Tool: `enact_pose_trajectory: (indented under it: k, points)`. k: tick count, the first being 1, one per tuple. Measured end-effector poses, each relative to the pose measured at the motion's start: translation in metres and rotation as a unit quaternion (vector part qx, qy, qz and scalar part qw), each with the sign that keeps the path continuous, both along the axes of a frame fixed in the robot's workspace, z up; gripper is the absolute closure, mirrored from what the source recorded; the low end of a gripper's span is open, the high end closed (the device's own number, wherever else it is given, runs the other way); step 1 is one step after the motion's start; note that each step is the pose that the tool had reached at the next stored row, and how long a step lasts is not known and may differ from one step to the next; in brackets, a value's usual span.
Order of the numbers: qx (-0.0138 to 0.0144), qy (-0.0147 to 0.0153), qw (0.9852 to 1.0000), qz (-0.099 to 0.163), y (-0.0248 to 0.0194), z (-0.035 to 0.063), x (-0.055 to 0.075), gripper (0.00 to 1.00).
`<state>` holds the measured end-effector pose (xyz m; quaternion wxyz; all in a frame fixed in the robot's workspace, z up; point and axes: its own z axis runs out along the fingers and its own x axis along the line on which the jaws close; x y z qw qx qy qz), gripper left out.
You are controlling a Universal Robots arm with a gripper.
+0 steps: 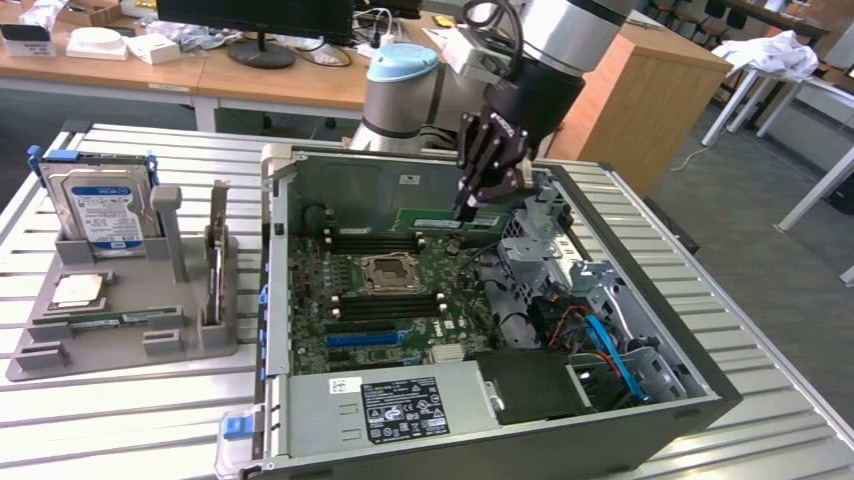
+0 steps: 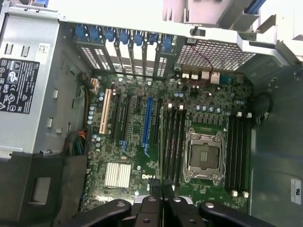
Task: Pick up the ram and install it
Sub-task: 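Pick up the ram and move it above insertion slot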
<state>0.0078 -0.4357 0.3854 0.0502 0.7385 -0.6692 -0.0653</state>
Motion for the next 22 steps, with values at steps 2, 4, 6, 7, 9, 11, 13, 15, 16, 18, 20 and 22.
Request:
enact_pose_trajectory:
  k: [2, 4, 6, 7, 9, 11, 13, 15, 16, 18, 20, 22]
  points:
    - [0.0000, 0.0005, 1.0000, 0.000, 0.0000, -0.0001, 0.003, 0.88]
    - [-0.0001, 0.0008, 1.0000, 0.000, 0.0000, -0.0003, 0.007, 0.88]
    - [-0.0001, 0.0011, 1.0000, 0.000, 0.0000, -0.0005, 0.010, 0.88]
    - [0.0000, 0.0011, 1.0000, 0.000, 0.0000, -0.0006, 0.011, 0.88]
    - [0.0007, 0.0011, 1.0000, -0.001, 0.0000, -0.0008, 0.013, 0.88]
    - [0.0008, 0.0011, 1.0000, -0.004, 0.0001, -0.0011, 0.014, 0.88]
    - [0.0008, 0.0011, 0.9999, -0.011, 0.0002, -0.0015, 0.014, 0.88]
    - [0.0009, 0.0011, 0.9998, -0.019, 0.0003, -0.0020, 0.014, 0.88]
    - [0.0009, 0.0011, 0.9997, -0.023, 0.0003, -0.0021, 0.014, 0.88]
    - [0.0008, 0.0011, 0.9997, -0.024, 0.0003, -0.0021, 0.014, 0.88]
    - [0.0009, 0.0011, 0.9997, -0.024, 0.0003, -0.0021, 0.014, 0.88]
    - [0.0010, -0.0055, 0.9997, -0.024, 0.0002, -0.0022, 0.014, 0.88]
